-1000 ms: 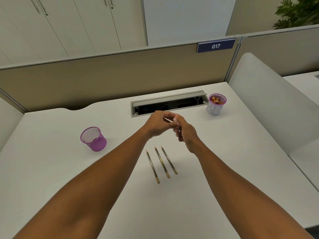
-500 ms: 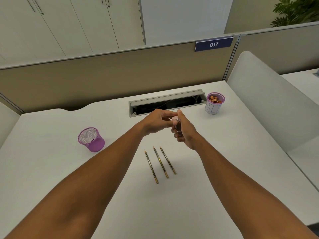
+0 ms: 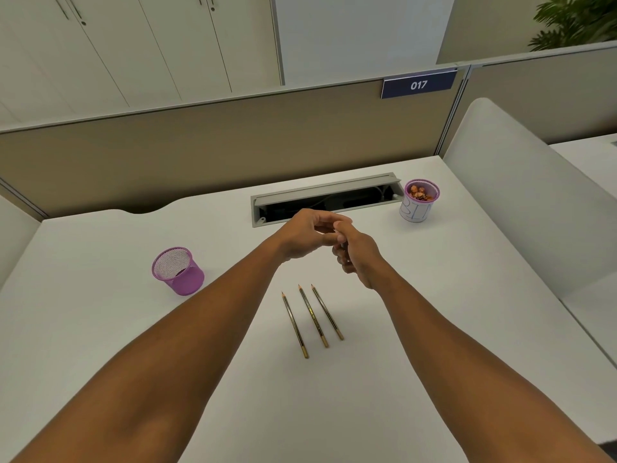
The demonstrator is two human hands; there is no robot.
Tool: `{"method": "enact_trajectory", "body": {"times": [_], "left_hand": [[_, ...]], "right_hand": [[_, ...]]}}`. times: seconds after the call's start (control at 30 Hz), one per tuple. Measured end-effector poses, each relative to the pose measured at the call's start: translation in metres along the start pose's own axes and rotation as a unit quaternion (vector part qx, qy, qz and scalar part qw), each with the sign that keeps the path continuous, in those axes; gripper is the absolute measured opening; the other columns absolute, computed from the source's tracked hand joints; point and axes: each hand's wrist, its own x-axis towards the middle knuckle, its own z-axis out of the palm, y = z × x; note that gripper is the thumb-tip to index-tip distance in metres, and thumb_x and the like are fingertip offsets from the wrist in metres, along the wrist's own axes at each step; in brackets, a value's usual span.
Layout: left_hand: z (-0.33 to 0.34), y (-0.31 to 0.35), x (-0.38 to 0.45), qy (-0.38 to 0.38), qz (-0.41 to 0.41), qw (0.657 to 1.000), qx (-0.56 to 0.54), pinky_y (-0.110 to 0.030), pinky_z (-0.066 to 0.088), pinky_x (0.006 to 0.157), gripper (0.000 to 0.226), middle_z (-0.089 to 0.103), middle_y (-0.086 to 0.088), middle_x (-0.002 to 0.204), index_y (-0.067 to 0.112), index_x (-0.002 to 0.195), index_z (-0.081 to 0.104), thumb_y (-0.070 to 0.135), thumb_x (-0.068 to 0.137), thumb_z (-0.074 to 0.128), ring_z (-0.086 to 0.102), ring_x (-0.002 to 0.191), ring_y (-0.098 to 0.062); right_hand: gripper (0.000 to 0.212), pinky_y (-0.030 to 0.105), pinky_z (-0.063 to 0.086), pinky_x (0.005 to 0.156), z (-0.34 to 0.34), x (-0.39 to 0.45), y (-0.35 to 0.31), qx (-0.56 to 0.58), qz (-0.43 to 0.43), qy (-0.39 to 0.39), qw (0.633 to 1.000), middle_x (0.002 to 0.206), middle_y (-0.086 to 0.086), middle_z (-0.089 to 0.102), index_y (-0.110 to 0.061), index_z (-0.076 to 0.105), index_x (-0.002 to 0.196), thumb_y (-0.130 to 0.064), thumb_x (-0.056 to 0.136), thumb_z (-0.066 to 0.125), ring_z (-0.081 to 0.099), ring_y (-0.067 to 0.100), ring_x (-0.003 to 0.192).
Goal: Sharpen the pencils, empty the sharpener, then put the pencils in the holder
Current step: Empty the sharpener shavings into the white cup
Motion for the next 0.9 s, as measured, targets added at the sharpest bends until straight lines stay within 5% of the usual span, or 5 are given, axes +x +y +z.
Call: {"method": "enact_trajectory", "body": {"times": [0.23,0.43,0.57,0.7,0.9], "left_hand": [[0.003,-0.015,0.001,0.034,-0.015,0.999,-0.004,-0.006,0.051,0.068,0.029,0.074,0.019,0.093,0.03,0.111,0.072,0.016,0.086,0.076,0.07,0.09,0.004],[0.008,-0.037,-0.001,0.074,-0.069,0.994,-0.03,-0.02,0.052,0.079,0.03,0.071,0.01,0.11,0.028,0.12,0.07,0.024,0.091,0.07,0.067,0.099,-0.007],[0.016,-0.051,-0.003,0.092,-0.092,0.99,-0.054,-0.025,0.053,0.082,0.032,0.07,0.006,0.114,0.026,0.124,0.069,0.024,0.091,0.07,0.066,0.1,-0.008],[0.024,-0.065,-0.005,0.128,-0.118,0.983,-0.052,-0.027,0.053,0.086,0.038,0.068,0.001,0.122,0.022,0.129,0.065,0.029,0.091,0.071,0.065,0.103,-0.011],[0.023,-0.104,-0.022,0.219,-0.174,0.958,0.061,-0.033,0.043,0.103,0.042,0.058,-0.001,0.14,0.021,0.136,0.059,0.037,0.098,0.059,0.056,0.124,-0.018]], "right_hand": [[0.047,0.023,0.038,0.052,0.006,0.007,0.009,-0.056,-0.001,-0.02,0.998,0.068,0.002,0.05,-0.015,0.051,0.076,-0.056,0.094,0.036,0.041,0.011,0.058],[0.03,0.03,0.048,0.072,0.004,0.014,0.027,-0.034,-0.014,-0.045,0.998,0.102,0.01,0.057,-0.012,0.056,0.115,-0.031,0.096,0.041,0.053,0.019,0.084],[0.034,0.029,0.053,0.079,0.002,0.02,0.043,-0.131,-0.028,-0.028,0.991,0.119,0.004,0.052,-0.015,0.05,0.13,-0.019,0.097,0.046,0.061,0.019,0.094],[0.036,0.026,0.05,0.079,-0.001,0.032,0.06,-0.198,-0.035,0.047,0.978,0.121,0.001,0.046,-0.018,0.055,0.127,-0.015,0.092,0.054,0.06,0.016,0.097],[0.035,0.018,0.039,0.079,-0.015,0.044,0.087,-0.277,-0.042,0.141,0.95,0.107,-0.002,0.066,-0.016,0.067,0.114,-0.021,0.08,0.068,0.055,0.006,0.088]]}}
